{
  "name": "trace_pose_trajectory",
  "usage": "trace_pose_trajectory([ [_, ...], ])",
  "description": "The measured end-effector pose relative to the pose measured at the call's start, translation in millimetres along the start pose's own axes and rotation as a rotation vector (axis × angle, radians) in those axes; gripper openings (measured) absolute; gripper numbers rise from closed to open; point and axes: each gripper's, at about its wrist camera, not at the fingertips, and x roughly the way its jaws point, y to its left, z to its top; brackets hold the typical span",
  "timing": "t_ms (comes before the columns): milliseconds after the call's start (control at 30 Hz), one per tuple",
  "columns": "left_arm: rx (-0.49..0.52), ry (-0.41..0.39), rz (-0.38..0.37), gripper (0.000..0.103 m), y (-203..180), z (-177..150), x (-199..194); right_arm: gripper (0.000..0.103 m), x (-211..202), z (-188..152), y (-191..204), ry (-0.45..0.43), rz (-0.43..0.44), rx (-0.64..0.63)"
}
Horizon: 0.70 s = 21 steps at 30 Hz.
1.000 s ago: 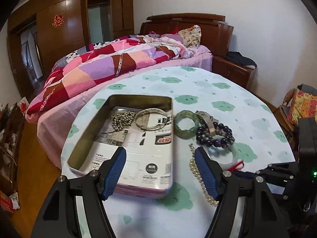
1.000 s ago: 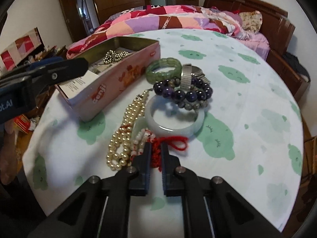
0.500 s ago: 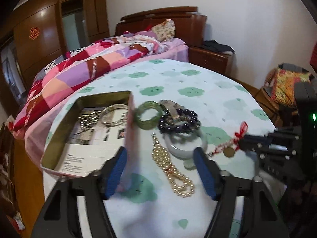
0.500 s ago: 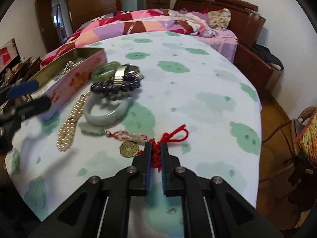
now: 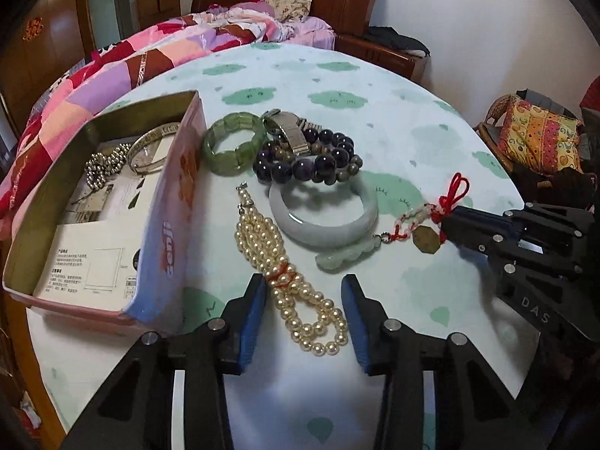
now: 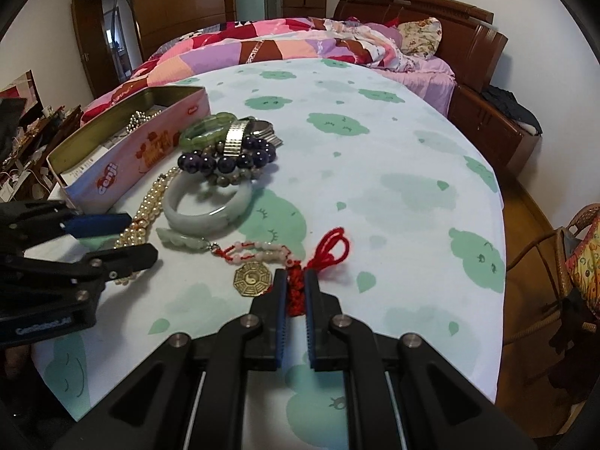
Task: Organize jewelry
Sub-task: 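Grasp the red knotted cord pendant with the right gripper while the left grasps the pearl necklace, then lift the pearl necklace with the left gripper while the right carries the red pendant toward the tin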
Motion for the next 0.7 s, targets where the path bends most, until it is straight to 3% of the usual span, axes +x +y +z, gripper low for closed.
trace_pose_trajectory([
  [67,0.001,-0.001,0.005,0.036,0,0,0,0.010,0,0,0,-0.001,0.001,-0.001],
  [100,-0.002,-0.004,0.000,0.028,1,-1,-1,0.010,0,-1,0,-0.001,0.002,-0.002],
  [133,0.000,-0.003,-0.008,0.014,2,-1,-1,0.010,0,0,0,-0.002,0.006,-0.001],
  [367,0.003,-0.063,-0.026,0.012,6,-1,-20,0.010,-5,2,6,-0.009,0.059,0.003],
  [700,0.009,-0.183,-0.059,0.012,8,12,-60,0.010,-36,16,11,-0.103,0.108,0.020],
])
